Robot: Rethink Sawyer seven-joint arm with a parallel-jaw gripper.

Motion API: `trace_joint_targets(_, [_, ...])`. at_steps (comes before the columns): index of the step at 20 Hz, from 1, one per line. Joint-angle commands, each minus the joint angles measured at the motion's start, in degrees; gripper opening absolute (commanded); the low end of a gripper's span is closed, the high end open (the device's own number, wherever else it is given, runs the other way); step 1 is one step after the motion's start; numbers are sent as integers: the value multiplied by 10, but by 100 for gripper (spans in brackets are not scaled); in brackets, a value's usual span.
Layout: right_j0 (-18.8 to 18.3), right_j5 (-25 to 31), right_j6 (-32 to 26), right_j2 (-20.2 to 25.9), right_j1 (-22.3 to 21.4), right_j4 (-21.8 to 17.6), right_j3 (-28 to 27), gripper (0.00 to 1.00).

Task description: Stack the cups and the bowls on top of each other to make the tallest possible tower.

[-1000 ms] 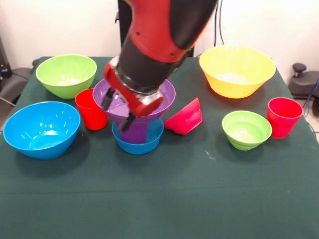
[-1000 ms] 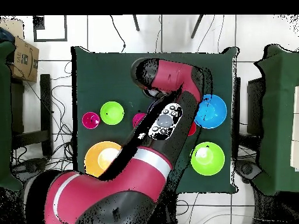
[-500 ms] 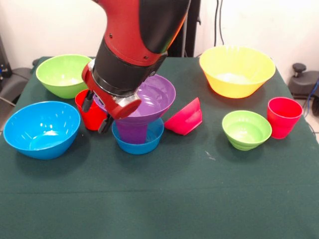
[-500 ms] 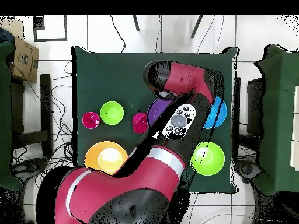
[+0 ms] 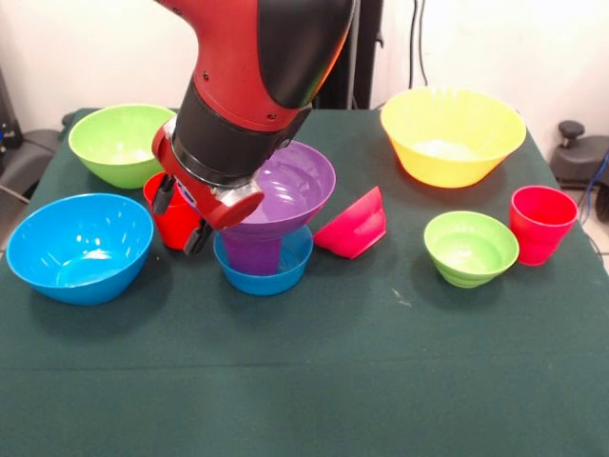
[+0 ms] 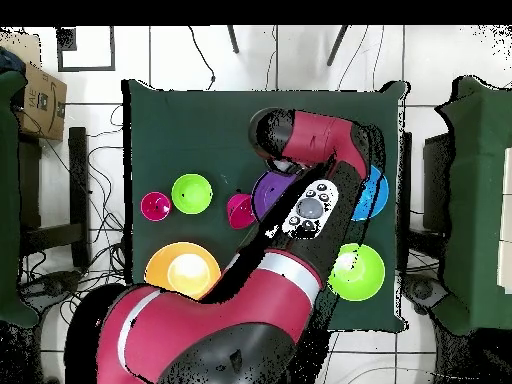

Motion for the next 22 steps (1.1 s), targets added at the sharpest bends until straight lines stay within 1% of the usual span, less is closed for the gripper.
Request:
trace_joint_targets(1, [-16,-76,-78,107,7,-59,68,100])
trace_joint_targets(5, [-19,-91,-78,114,0,-70,82,100])
trace_joint_targets(10, [-36,-111,-102,135,-8,-88,94,100])
trace_joint_targets(18, [-60,-112,-145,173,-17,-126,97,100])
trace_joint_targets(22, [-68,-112,-146,188,-22,-145,100,100])
